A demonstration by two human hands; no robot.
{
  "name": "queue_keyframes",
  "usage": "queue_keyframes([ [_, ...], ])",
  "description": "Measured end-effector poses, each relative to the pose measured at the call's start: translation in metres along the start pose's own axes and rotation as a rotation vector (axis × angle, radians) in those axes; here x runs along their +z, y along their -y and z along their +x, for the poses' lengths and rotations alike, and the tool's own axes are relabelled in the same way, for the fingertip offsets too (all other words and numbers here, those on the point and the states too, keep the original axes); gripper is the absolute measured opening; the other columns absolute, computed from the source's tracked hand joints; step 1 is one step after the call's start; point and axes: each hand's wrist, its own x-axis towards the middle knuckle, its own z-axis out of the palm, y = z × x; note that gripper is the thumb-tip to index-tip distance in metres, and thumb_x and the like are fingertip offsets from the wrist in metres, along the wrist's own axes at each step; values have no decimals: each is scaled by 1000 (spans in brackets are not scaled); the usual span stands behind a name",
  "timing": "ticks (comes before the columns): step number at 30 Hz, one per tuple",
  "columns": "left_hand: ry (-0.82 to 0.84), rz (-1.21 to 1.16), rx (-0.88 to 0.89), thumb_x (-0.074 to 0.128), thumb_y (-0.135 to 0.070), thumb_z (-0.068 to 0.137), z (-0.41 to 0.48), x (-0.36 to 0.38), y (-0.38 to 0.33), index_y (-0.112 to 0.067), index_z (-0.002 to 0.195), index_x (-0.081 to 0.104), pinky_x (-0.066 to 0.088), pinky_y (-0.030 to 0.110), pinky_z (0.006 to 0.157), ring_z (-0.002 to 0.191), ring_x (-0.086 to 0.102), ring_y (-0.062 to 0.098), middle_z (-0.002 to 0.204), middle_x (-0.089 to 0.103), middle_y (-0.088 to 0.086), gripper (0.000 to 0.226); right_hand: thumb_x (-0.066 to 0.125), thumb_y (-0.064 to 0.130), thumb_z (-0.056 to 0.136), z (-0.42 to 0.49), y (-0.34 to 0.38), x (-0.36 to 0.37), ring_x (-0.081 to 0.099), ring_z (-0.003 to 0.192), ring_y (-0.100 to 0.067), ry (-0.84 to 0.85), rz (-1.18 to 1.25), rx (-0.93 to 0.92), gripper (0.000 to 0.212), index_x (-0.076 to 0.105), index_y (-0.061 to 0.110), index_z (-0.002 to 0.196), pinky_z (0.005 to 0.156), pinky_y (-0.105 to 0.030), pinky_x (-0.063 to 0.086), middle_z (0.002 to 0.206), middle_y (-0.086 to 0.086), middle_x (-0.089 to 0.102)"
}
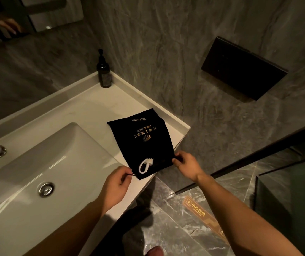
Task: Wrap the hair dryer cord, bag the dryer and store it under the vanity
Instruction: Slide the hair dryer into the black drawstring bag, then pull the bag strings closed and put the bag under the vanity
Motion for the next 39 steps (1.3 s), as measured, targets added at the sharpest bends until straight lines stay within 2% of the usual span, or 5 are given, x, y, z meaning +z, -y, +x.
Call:
queue_keyframes([
  [13, -70, 125, -190, 65, -26, 95, 21, 34, -22, -18, 119, 56, 54, 52, 92, 104, 71, 32, 109, 76, 6, 27, 52, 31, 101, -3, 7, 7, 64, 87, -27, -88, -189, -82, 18, 59, 14, 102, 68, -30, 37, 91, 0, 63],
  [21, -120, 79, 38, 55, -6, 100, 12, -17, -68, 1, 121, 53, 44, 1, 64, 82, 66, 17, 97, 67, 4, 23, 52, 21, 100, 11, 31, -28, 63, 77, -26, -136, 206, 26, 16, 60, 14, 87, 74, -41, 51, 80, -8, 66],
  [26, -247, 100, 162, 52, -15, 102, 51, -82, -135, -11, 102, 51, 36, 11, 56, 66, 55, 0, 75, 59, -4, 4, 55, 27, 96, 31, 80, -88, 71, 85, -48, -101, 407, 59, 24, 65, 8, 87, 83, -61, 58, 81, -17, 69],
  [31, -273, -29, 159, 53, -23, 100, 89, -131, -191, -15, 96, 57, 47, 33, 63, 70, 59, 17, 81, 65, 5, 10, 47, 20, 104, 33, 129, -137, 71, 61, -21, -66, 661, 23, 25, 61, 6, 89, 63, -30, 57, 71, -15, 69],
  [39, -196, 62, 45, 52, -23, 101, 95, -133, -184, -22, 87, 55, 42, 34, 62, 74, 59, 19, 86, 67, 4, 14, 48, 25, 104, 21, 119, -135, 61, 50, -21, 17, 767, 66, 23, 58, 4, 99, 63, -36, 53, 60, -7, 56],
])
